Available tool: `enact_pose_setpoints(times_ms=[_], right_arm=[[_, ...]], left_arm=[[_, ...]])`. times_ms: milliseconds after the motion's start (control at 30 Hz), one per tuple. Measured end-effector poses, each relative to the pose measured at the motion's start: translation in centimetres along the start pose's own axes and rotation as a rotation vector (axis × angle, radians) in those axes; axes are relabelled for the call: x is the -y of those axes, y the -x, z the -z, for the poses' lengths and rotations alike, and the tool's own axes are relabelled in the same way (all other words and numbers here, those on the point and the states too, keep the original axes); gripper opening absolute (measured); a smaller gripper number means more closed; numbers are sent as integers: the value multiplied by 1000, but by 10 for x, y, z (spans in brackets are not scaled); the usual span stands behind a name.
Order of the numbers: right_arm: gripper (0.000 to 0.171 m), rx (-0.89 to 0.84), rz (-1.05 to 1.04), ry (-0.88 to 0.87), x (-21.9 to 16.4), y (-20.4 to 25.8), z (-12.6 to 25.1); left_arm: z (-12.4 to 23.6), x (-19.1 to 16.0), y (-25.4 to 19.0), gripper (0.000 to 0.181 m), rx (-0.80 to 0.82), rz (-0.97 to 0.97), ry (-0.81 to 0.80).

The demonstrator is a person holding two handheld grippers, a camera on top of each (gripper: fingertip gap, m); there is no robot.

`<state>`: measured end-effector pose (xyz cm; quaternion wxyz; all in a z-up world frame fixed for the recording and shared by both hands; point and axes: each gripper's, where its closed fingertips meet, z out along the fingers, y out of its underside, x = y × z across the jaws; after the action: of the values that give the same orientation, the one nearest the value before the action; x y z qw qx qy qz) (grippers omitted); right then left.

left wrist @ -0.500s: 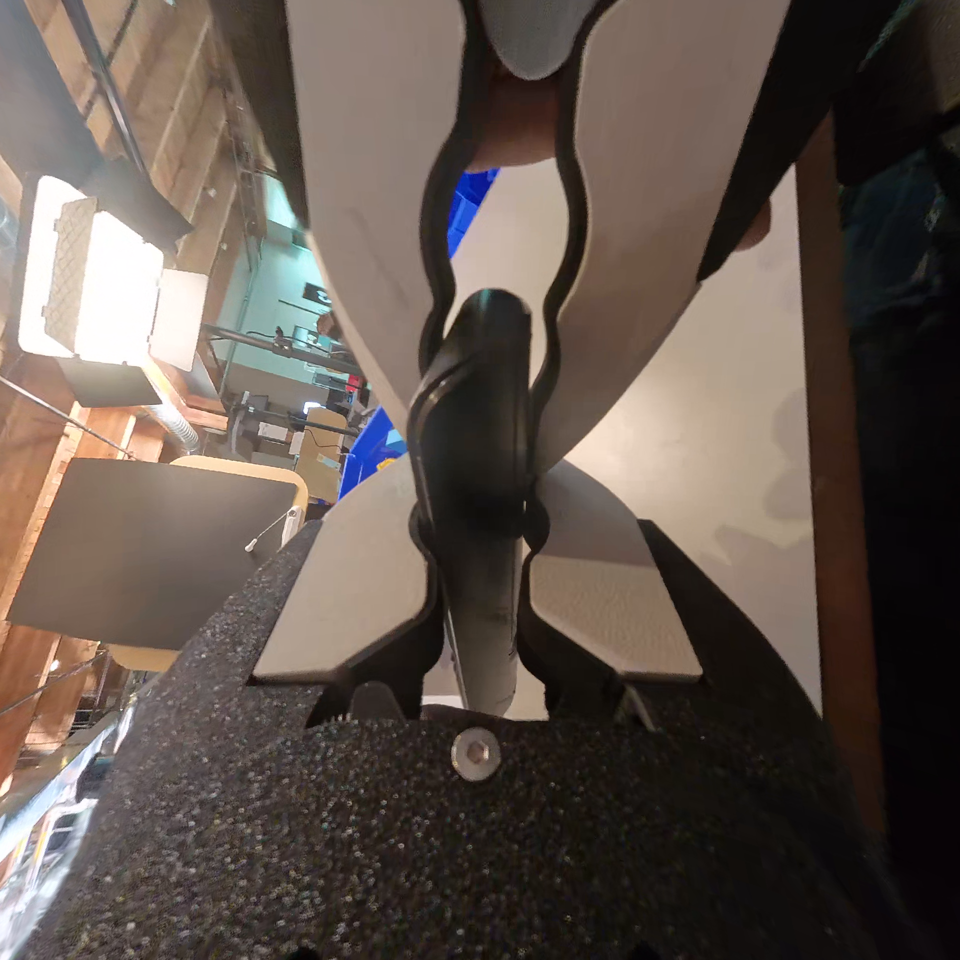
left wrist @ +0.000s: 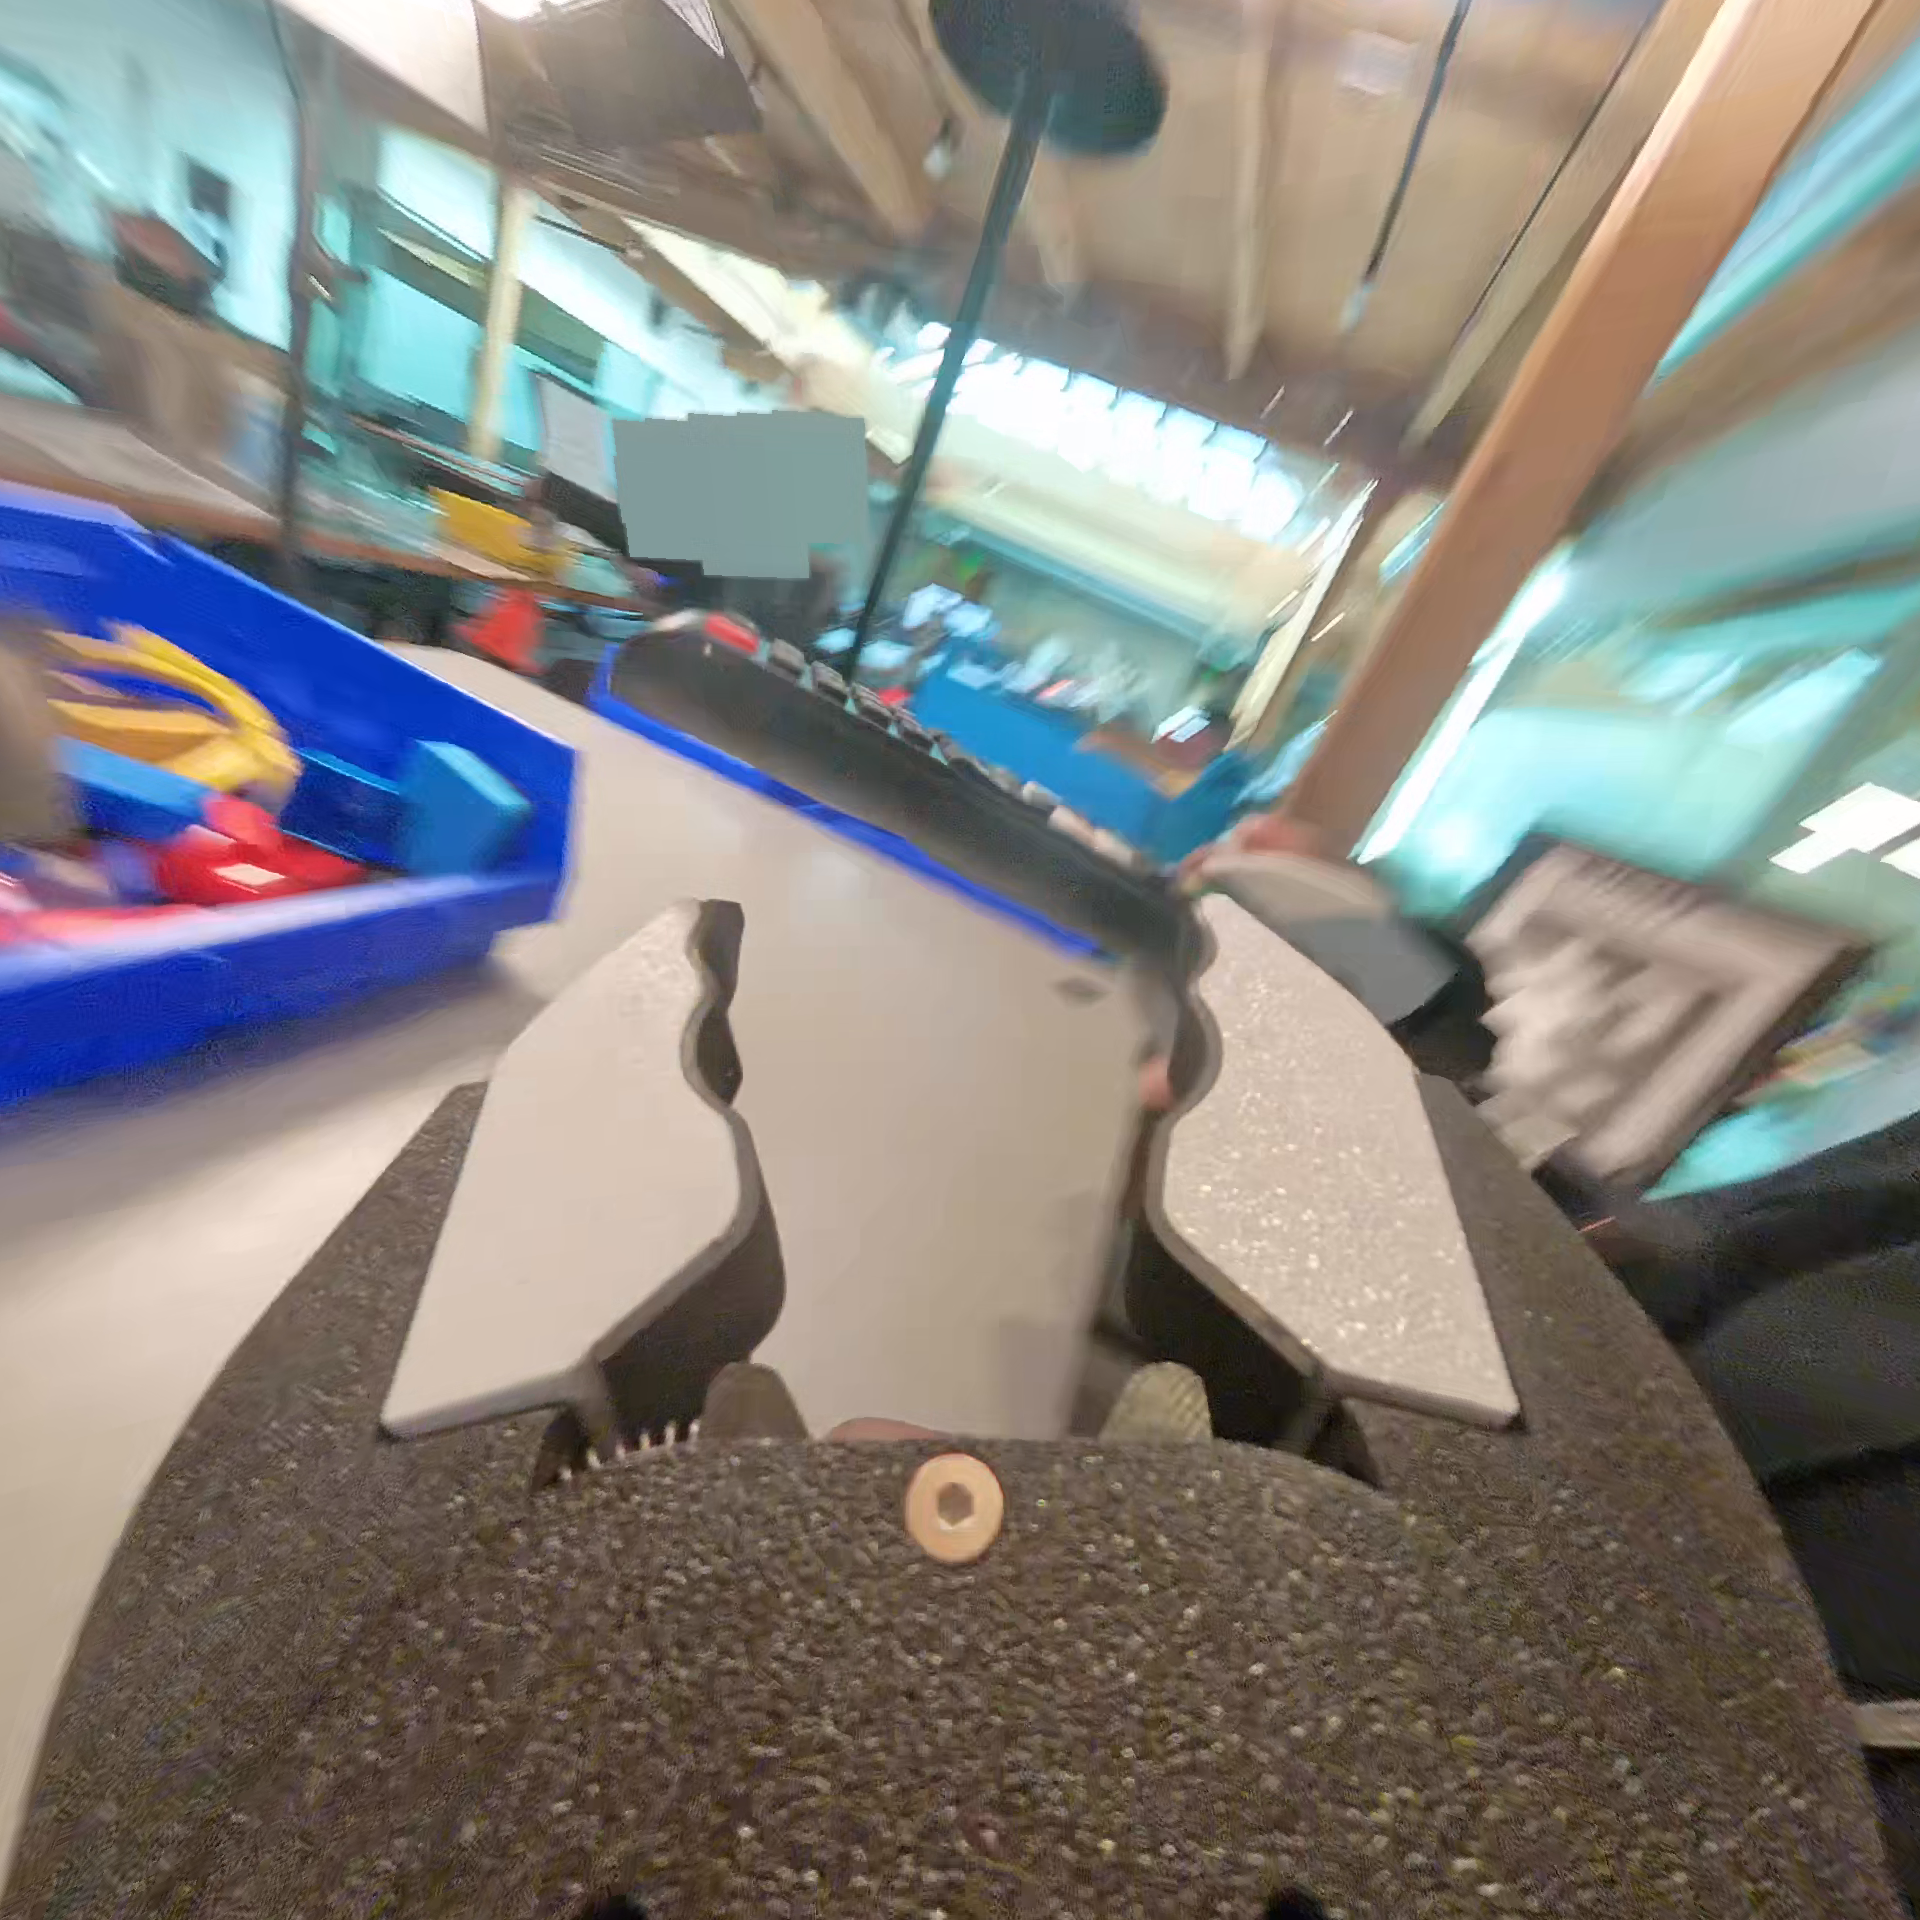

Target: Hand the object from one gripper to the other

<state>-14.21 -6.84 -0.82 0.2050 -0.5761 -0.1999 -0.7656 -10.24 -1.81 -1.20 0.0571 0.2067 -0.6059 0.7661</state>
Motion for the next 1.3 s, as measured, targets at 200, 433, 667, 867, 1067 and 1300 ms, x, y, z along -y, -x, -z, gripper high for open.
enact_pose_setpoints(times_ms=[200,433,667,867,1067,1300], right_arm=[[23,-108,86,-74,14,13,-5],[32,97,-151,-123,18,43,-9],[44,377,-581,-163,7,40,5],[53,411,-934,-318,28,-5,18],[37,567,-948,-445,58,0,38],[27,517,-864,-441,59,1,35]], left_arm=[[-18,-15,-13,73,-170,435,-9],[-19,-21,-3,36,-28,223,-16],[0,-3,-10,33,190,-489,96],[-8,-58,-43,31,66,-1006,401],[-12,-103,-54,28,-85,-1095,553],[-17,-89,-47,28,-41,-1031,459]])
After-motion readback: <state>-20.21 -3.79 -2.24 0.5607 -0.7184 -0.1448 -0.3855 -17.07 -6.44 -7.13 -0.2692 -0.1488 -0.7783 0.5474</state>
